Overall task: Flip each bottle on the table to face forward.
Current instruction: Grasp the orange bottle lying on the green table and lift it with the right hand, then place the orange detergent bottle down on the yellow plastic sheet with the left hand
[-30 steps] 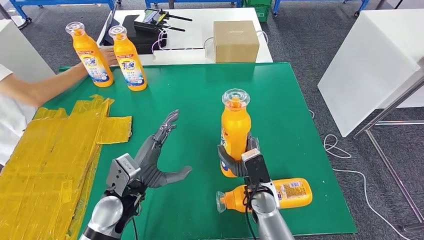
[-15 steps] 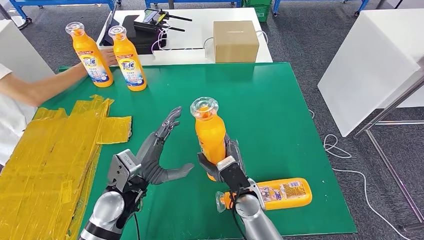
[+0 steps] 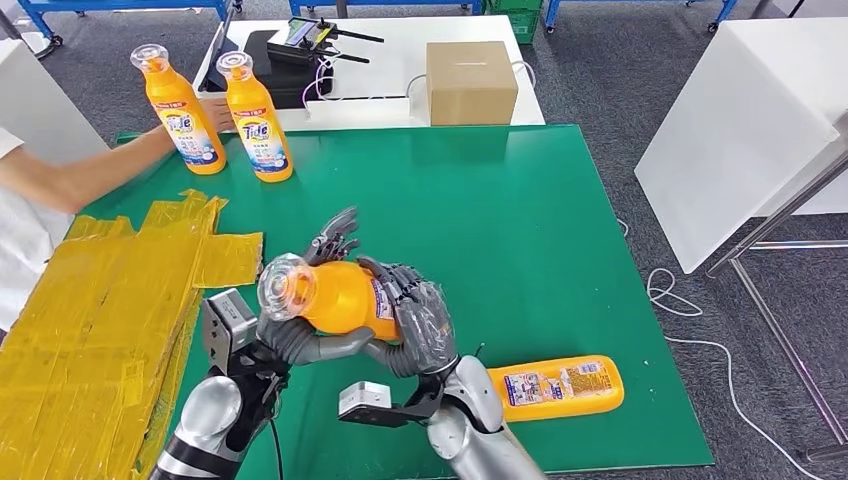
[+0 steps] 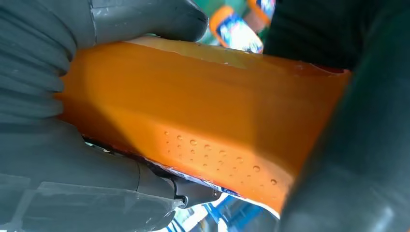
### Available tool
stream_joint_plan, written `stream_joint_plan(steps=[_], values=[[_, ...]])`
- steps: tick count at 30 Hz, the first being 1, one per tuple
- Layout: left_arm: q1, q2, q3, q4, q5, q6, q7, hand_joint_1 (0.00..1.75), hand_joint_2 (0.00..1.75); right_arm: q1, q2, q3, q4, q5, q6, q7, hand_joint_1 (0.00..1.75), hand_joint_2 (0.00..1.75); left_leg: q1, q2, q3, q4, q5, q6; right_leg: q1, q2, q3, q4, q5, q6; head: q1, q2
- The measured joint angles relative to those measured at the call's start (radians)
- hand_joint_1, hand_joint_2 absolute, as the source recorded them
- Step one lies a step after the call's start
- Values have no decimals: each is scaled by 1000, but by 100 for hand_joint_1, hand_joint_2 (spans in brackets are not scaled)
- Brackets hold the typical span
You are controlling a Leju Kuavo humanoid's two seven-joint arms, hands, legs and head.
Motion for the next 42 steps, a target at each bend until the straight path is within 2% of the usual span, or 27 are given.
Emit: stream_joint_plan(steps=[6, 7, 10, 11, 19, 41, 42], values=[[-1, 9, 1, 9, 65, -9, 14, 0, 175, -52, 0, 62, 31, 93, -110, 36, 175, 175, 0, 0, 0, 0, 0, 0, 0, 1, 0, 0, 0, 0, 0, 0], [0, 11, 1, 11, 77, -10, 14, 5, 175, -58, 0, 67, 33, 115, -114, 42, 175, 175, 0, 1, 0, 0, 0, 0, 0, 1, 0, 0, 0, 0, 0, 0], [4, 18, 3, 17, 116, -10, 10, 134, 175, -70, 0, 70, 39, 170, -116, 52, 175, 175, 0, 1, 0, 0, 0, 0, 0, 1, 0, 0, 0, 0, 0, 0], [7, 18, 5, 18, 133, -9, 7, 173, 175, -74, 0, 72, 43, 180, -116, 54, 175, 175, 0, 1, 0, 0, 0, 0, 0, 1, 0, 0, 0, 0, 0, 0], [33, 18, 25, 20, 245, 17, -1, 175, 175, -100, 7, 109, 90, 168, -116, 62, 175, 175, 0, 1, 0, 0, 0, 0, 0, 1, -1, 0, 0, 0, 0, 0], [45, 17, 41, 20, 278, 41, -1, 175, 175, -123, 11, 143, 132, 135, -117, 68, 175, 175, 0, 1, 0, 0, 0, 0, 0, 1, -1, 0, 0, 0, 0, 0], [45, 16, 41, 20, 281, 43, 0, 175, 175, -123, 11, 143, 132, 134, -117, 69, 158, 175, 0, 1, 0, 0, 0, 0, 0, 1, -1, 0, 0, 0, -1, 0]])
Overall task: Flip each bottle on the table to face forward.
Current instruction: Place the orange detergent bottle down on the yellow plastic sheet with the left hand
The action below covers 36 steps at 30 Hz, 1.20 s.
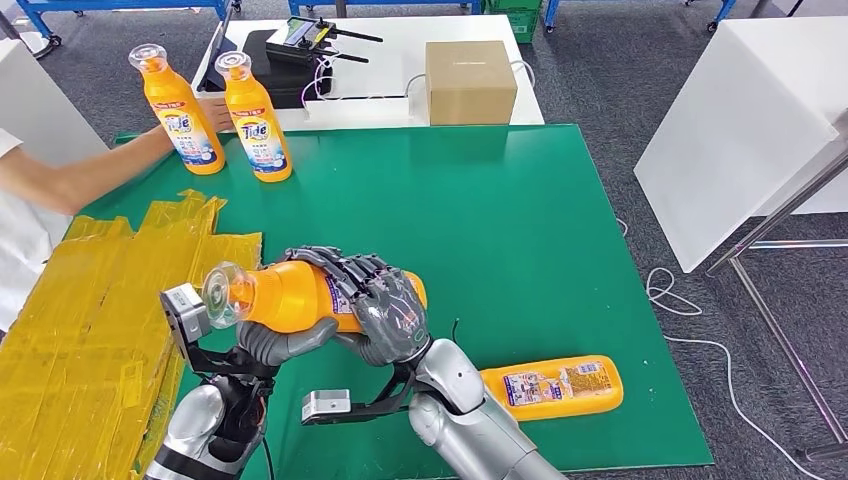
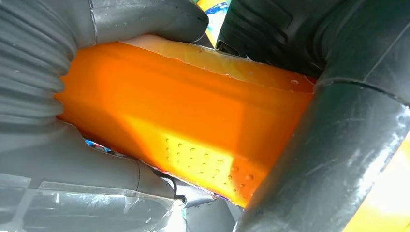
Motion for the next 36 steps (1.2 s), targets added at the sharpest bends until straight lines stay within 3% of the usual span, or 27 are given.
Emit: stream_joint_plan(steps=[3, 4, 12, 28, 36], values=[[2, -3, 0, 0, 11, 10, 0, 175, 175, 0, 0, 0, 1, -7, 0, -1, 28, 175, 0, 0, 0, 0, 0, 0, 0, 0, 0, 0, 0, 0, 0, 0], [2, -5, 0, 0, 16, 15, 0, 175, 175, 1, 0, 0, 1, -9, 0, -5, 1, 175, 0, 0, 0, 0, 0, 0, 0, 0, 0, 0, 0, 0, 0, 0], [0, -15, 24, -14, 27, 82, -9, 175, 175, 79, -13, 19, -70, -133, 0, -90, 0, 175, 0, 0, -1, 0, 0, 0, 0, 0, 0, 0, 0, 0, 0, 0], [-1, -22, 36, -26, 25, 88, -13, 175, 175, 118, -49, 56, -167, -175, 2, -89, 0, 175, 0, 0, -1, 0, 0, 0, 0, 0, 0, 0, 0, 0, 0, 0], [16, -22, 58, -36, 26, 129, -19, 175, 175, 167, -94, 65, -328, -326, 10, -120, 0, 175, 0, 0, -1, 0, 0, 0, 0, 0, 0, 0, 0, 0, 0, 0]])
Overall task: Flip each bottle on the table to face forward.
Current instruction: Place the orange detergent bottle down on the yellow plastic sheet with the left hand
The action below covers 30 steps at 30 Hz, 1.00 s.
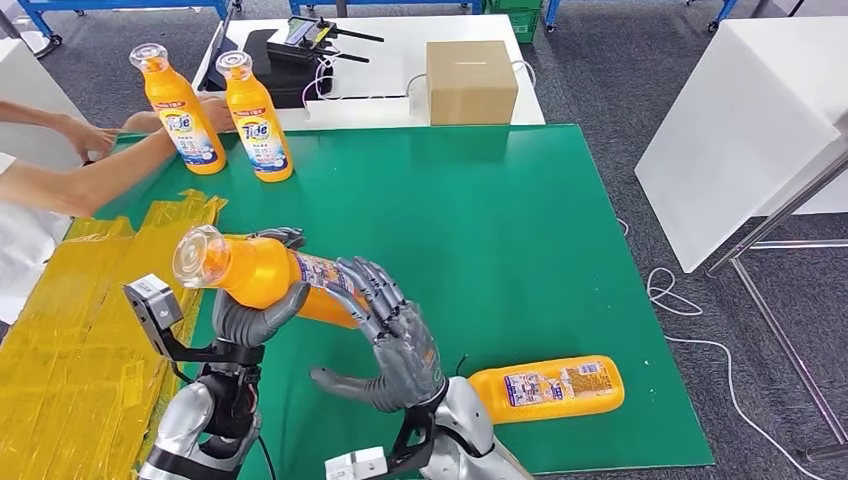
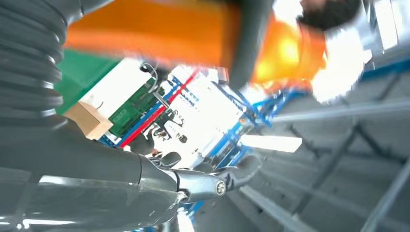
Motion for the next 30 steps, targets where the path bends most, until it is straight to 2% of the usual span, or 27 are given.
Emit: stream_joint_plan(steps=[4, 6, 8, 10, 11, 13, 14, 21, 25, 29, 30], values=[[15, 0, 18, -7, -20, 42, -19, 175, 175, 41, -31, -9, -143, -48, 6, -22, 0, 175, 0, 0, 0, 0, 0, 0, 0, 0, 0, 0, 0, 0, 0, 0], [17, 0, 28, -10, -116, 132, -39, 175, 175, 70, -40, -20, -219, -72, 25, -31, 0, 175, 0, 0, 0, 0, 0, 0, 0, 0, 0, 0, 0, 0, 0, 0], [19, -1, 37, -29, -358, 320, -36, 175, 175, 110, -54, -48, -318, -121, 99, -34, 0, 175, 0, -1, 0, 0, 0, 0, 0, 0, 0, 0, 0, 0, 0, 0], [23, -3, 51, -56, -727, 495, -1, 175, 175, 152, -68, -96, -417, -153, 196, -34, 0, 175, 0, -1, 0, 0, 0, 0, 0, 0, 0, 0, 0, 0, 0, 0], [24, -4, 60, -67, -928, 538, 22, 175, 175, 171, -73, -125, -459, -155, 233, -34, 0, 175, 0, -1, 0, 0, 0, 0, 0, -1, 0, 0, 0, 0, 0, 0], [27, -7, 74, -77, -1256, 551, 72, 175, 175, 203, -80, -177, -521, -151, 274, -34, 0, 175, -1, -2, 0, 0, 0, 0, 0, -2, 0, -1, 0, 0, 0, 0], [30, -10, 79, -79, -1368, 548, 100, 175, 175, 218, -82, -202, -547, -149, 287, -34, 0, 175, -1, -2, 0, 0, -1, 0, -1, -2, 0, -1, 0, 0, 0, 0], [23, -18, 108, -36, -1770, 514, 317, 175, 175, 300, -87, -350, -647, -164, 359, -20, 0, 175, -1, 0, 1, 0, -1, 0, -2, 0, 0, -1, 0, 0, 0, 0], [-2, 4, 125, 30, -1861, 493, 429, 175, 175, 331, -91, -428, -673, -205, 432, 14, 0, 0, -1, 0, 1, 0, -1, 0, -1, 0, 0, -1, 0, 0, 0, 0], [-38, 83, 96, 95, -1868, 474, 615, 175, 175, 349, -99, -500, -684, -244, 505, 40, 0, 175, -1, 0, 1, 0, -1, 0, 0, 0, 0, -1, 0, 0, 0, 0], [-51, 107, 80, 117, -1868, 467, 655, 175, 175, 353, -103, -516, -684, -245, 517, 44, 0, 175, -1, 0, 1, 0, 0, 0, 0, 0, 0, -1, 0, 0, 0, 0]])
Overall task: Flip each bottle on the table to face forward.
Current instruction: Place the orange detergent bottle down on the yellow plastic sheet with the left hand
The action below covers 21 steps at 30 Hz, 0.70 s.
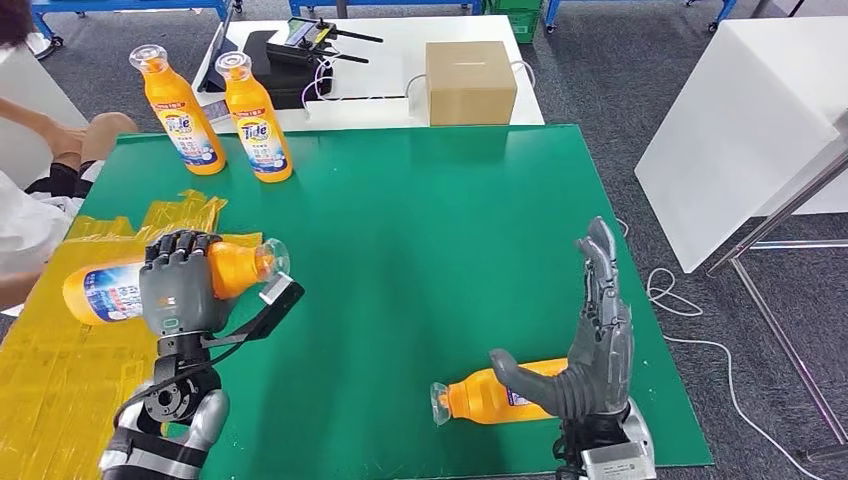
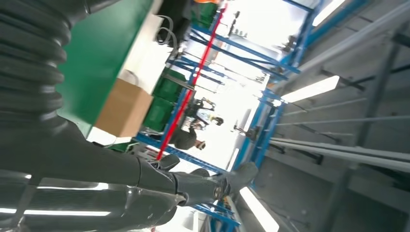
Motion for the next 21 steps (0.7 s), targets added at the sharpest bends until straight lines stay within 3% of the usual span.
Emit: stream_joint_plan(steps=[4, 10, 15, 21], values=[[-45, 72, -60, 105, 0, -31, 72, 175, 175, 16, -22, -61, -10, 26, 30, 9, 0, 175, 0, 0, 0, 0, 0, 0, 0, 0, 0, 0, 0, 0, 0, 0], [-83, 106, -80, 241, 0, -36, 77, 175, 175, 33, -49, -112, -22, 50, 42, 20, 0, 175, 0, 1, 0, 0, 0, 0, -1, 0, 0, 0, 0, 0, 0, 0], [-97, 111, -72, 299, 0, -48, 51, 175, 175, 36, -57, -127, -25, 55, 42, 20, 0, 175, 0, 0, 0, 0, 0, 0, -1, 0, 0, 0, 0, 0, 0, 0], [-135, 83, 44, 421, 0, -37, -5, 175, 175, 40, -57, -151, -33, 51, 41, 20, 0, 175, 0, 0, 0, 0, 0, 0, 0, 0, 0, 0, 0, 0, 0, 0]])
